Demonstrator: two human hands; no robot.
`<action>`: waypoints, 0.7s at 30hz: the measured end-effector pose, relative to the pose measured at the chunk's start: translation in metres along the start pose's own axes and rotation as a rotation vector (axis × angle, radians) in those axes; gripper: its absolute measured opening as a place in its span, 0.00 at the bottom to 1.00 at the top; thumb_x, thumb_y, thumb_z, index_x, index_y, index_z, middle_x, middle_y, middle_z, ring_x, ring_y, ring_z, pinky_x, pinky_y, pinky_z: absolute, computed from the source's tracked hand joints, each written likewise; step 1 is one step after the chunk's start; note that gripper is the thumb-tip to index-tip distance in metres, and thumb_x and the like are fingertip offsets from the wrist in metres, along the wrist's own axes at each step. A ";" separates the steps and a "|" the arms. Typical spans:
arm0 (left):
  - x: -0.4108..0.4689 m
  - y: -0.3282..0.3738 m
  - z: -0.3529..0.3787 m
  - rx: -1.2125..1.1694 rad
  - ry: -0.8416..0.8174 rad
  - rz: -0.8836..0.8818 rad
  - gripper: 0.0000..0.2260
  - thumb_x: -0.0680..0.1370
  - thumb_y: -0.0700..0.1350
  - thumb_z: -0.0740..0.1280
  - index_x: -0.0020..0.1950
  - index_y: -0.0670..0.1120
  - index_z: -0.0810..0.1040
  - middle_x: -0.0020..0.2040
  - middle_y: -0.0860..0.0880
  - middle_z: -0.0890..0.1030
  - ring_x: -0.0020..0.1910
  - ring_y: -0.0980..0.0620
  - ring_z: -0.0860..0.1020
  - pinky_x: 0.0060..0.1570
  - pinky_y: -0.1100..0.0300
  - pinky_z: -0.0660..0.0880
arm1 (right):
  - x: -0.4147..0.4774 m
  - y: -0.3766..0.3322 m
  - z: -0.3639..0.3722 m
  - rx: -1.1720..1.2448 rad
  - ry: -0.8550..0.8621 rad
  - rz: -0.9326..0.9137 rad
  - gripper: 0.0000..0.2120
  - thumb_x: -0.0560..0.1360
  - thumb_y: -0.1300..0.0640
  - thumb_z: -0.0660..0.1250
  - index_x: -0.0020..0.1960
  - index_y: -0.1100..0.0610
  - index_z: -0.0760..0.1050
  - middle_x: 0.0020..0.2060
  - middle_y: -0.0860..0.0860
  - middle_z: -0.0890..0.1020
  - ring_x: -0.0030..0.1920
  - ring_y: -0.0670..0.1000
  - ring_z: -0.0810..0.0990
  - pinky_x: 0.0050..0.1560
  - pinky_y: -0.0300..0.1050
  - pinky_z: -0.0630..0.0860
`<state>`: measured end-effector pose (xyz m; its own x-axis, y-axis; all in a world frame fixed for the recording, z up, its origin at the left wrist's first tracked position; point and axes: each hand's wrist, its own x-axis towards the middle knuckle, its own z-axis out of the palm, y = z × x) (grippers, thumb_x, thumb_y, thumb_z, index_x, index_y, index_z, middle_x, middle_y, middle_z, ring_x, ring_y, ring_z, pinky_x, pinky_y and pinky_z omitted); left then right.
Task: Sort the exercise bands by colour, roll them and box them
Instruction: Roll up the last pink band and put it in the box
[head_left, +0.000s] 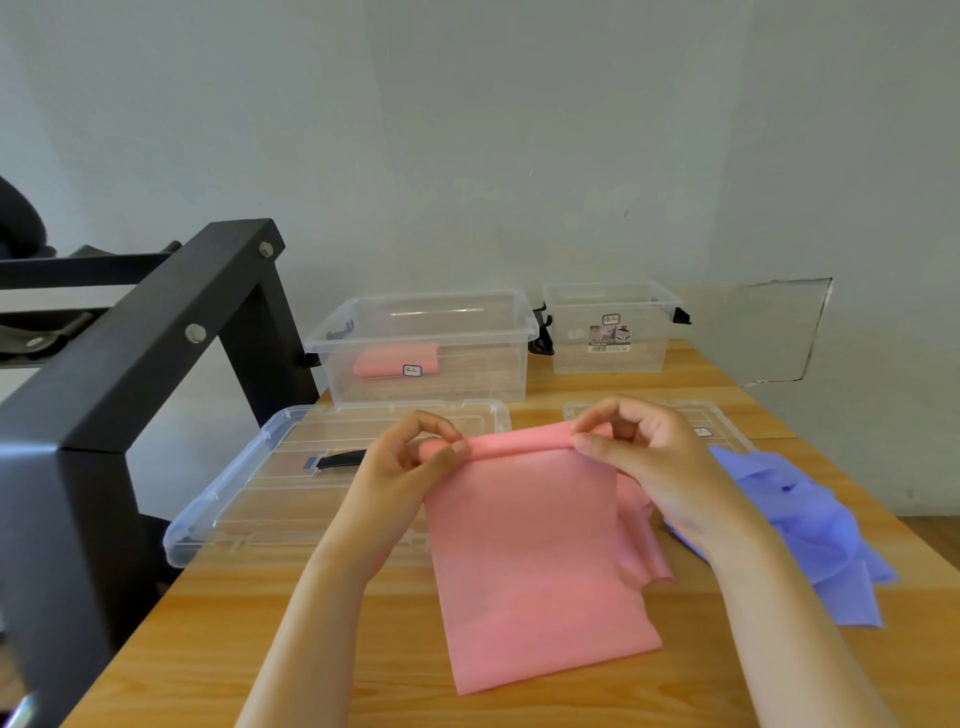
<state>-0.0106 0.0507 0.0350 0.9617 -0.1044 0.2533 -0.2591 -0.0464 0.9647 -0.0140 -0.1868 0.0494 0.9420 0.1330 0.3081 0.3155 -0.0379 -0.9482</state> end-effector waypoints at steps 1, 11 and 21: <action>0.001 -0.001 0.001 0.015 0.010 0.000 0.04 0.76 0.41 0.71 0.49 0.47 0.78 0.35 0.50 0.77 0.35 0.53 0.73 0.34 0.62 0.70 | 0.000 0.001 0.001 -0.008 0.004 0.001 0.11 0.72 0.67 0.71 0.42 0.51 0.82 0.39 0.49 0.84 0.41 0.45 0.80 0.45 0.39 0.73; -0.001 0.001 0.002 -0.135 -0.085 -0.058 0.03 0.76 0.42 0.68 0.48 0.49 0.79 0.42 0.50 0.79 0.37 0.51 0.74 0.32 0.61 0.69 | 0.001 0.005 0.002 -0.065 -0.003 -0.015 0.12 0.76 0.66 0.67 0.45 0.50 0.81 0.45 0.59 0.82 0.42 0.51 0.76 0.43 0.46 0.71; 0.000 -0.001 0.007 0.048 0.026 0.004 0.05 0.78 0.41 0.68 0.53 0.47 0.77 0.36 0.56 0.77 0.33 0.60 0.75 0.31 0.69 0.70 | 0.002 0.007 0.003 -0.063 -0.004 0.041 0.06 0.75 0.63 0.70 0.44 0.53 0.80 0.39 0.51 0.83 0.40 0.45 0.80 0.43 0.37 0.73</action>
<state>-0.0109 0.0438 0.0339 0.9624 -0.0793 0.2599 -0.2668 -0.0932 0.9592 -0.0103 -0.1840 0.0434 0.9538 0.1344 0.2686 0.2832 -0.1052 -0.9533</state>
